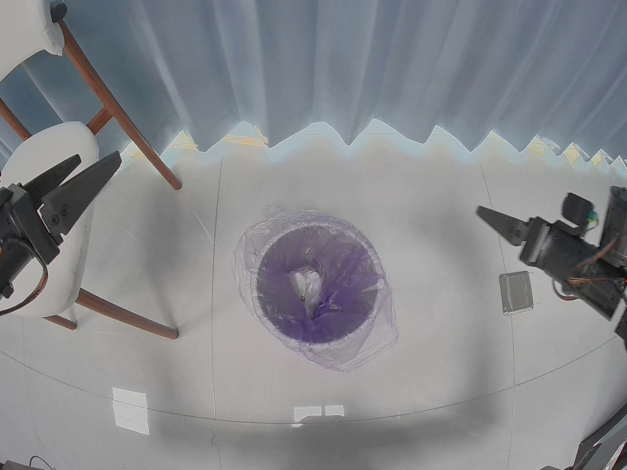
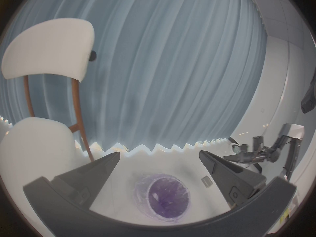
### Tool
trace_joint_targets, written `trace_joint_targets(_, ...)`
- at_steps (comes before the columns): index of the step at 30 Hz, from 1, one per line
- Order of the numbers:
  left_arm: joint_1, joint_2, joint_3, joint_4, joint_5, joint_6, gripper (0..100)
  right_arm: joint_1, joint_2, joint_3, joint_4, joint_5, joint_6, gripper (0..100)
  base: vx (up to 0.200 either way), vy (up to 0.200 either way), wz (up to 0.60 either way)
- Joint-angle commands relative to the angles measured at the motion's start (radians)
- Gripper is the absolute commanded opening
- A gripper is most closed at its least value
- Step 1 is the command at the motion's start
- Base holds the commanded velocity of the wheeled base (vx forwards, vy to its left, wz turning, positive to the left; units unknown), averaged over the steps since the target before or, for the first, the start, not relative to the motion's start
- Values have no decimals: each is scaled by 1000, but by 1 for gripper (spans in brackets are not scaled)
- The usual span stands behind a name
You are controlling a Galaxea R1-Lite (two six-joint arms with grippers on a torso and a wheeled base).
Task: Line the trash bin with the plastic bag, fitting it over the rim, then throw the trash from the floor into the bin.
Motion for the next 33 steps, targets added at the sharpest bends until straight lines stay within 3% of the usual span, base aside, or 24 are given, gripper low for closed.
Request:
trace_joint_targets(1, 13, -186, 78, 7, 142, 33, 100, -210, -466, 234, 140, 13, -75, 100, 0, 0, 0)
trace_joint_targets(8, 57, -401, 221, 49, 202, 38, 100, -213, -714, 343, 169, 9, -127, 100, 0, 0, 0)
trace_joint_targets(12, 162, -591, 256, 254, 215, 35, 100, -212, -889, 409, 306, 11, -133, 100, 0, 0, 0)
trace_joint_targets(16, 183, -784, 345, 466, 211, 39, 100, -213, -1042, 428, 444, 9, -136, 100, 0, 0, 0)
trace_joint_targets(20, 183, -964, 451, 589, 218, 47, 100, -218, -1211, 460, 603, 13, -185, 100, 0, 0, 0)
trace_joint_targets(24, 185, -968, 600, 507, 238, 70, 100, -231, -1334, 500, 726, 22, -219, 100, 0, 0, 0)
trace_joint_targets(28, 185, -967, 606, 616, 244, 137, 100, -230, -1348, 558, 700, 29, -236, 100, 0, 0, 0)
trace_joint_targets(33, 186, -967, 609, 604, 231, 147, 100, -231, -1346, 558, 702, 19, -256, 100, 0, 0, 0)
